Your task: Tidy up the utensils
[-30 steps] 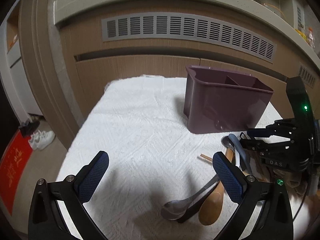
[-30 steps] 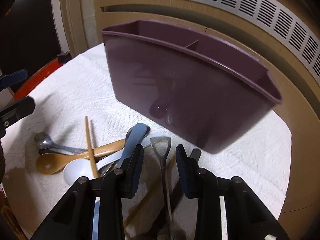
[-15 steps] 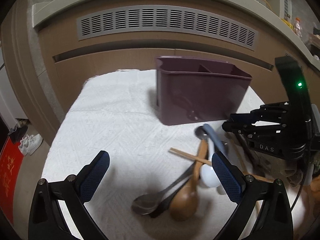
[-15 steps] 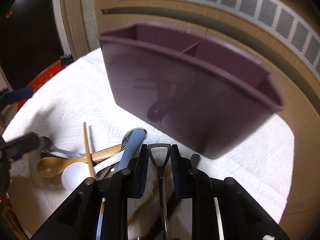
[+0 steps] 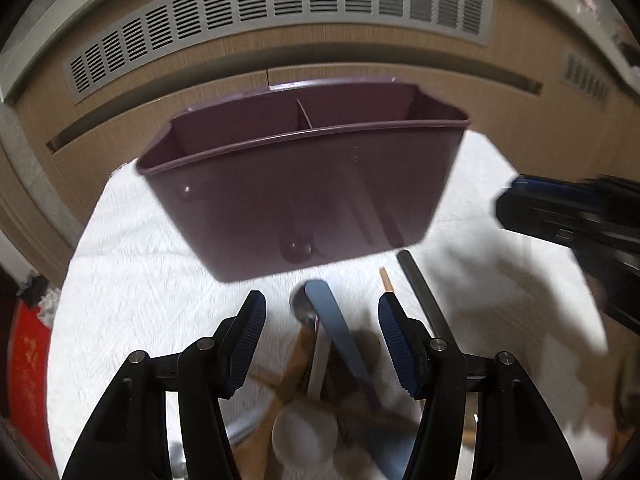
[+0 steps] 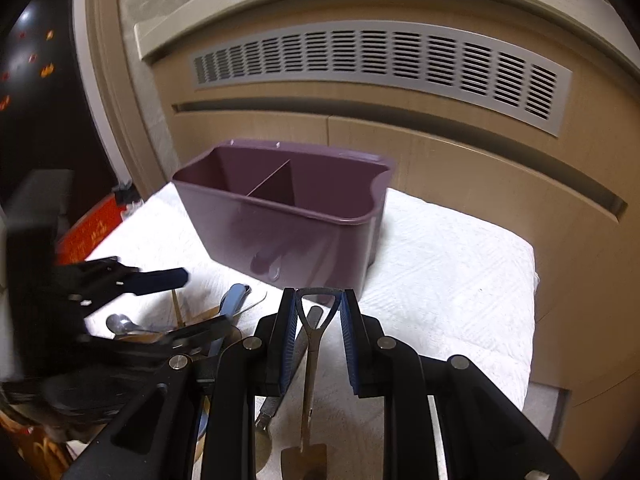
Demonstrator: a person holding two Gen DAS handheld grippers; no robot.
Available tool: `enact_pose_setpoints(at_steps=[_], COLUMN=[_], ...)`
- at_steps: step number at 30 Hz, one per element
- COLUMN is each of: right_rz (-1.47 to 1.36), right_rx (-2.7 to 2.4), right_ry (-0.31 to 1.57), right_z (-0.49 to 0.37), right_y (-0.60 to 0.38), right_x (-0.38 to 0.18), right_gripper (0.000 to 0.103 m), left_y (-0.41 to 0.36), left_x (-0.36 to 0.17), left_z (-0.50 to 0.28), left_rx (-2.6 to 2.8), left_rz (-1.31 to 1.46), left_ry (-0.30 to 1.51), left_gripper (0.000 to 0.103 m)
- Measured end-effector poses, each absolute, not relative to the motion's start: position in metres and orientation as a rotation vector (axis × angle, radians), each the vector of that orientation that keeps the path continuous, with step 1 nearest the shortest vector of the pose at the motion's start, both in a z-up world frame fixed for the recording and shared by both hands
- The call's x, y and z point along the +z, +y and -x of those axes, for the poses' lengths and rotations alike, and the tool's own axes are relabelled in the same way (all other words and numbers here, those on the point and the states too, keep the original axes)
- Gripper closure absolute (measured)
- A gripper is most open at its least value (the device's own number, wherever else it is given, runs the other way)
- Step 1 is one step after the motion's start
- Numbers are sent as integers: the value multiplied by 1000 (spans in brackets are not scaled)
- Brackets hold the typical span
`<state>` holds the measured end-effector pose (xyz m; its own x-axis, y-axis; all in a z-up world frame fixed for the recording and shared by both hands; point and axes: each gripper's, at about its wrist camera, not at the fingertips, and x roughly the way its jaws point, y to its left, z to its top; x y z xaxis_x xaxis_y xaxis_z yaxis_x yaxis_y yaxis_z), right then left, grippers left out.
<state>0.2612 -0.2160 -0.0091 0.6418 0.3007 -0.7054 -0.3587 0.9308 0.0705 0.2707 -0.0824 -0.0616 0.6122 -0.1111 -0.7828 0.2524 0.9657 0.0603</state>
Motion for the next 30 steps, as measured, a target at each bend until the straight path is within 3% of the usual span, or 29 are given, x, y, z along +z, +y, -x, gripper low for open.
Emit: enact_pose_setpoints(at_steps=[8,11,19,21,27,28,29,30], right_rz=[27,27,18,25,58,63,65,67], right_rx=[375,368,360,358,341,339,337,336], right_ry=[775,778,774,767,749,744,739,735], right_z=[-252,-250,-237,-229,-206,-202,-200,-198], right_y=[-234,-230,-223,-220,-210,-208,-207,-205], right_x=[-1,-2,7,12,28,31,35,39], right_gripper=[83,83,83,84,85,86,102,101], left_y=[-87,-81,-49,-42,-16,-11,-7,-5], left_x=[-86,-83,-38,-27,0,3,6,10], left_z=[-296,-295,-247,-236,-204,-203,-199,-195], left_rx=[-127,-159,-281,-290,-318,-316,-316,-317], left_rz=[-216,-180,-48,-41,15,17,24,32], left_ry=[980,976,783,751,680,672,661,648], left_gripper=[56,78,86,93,96,96,97,97])
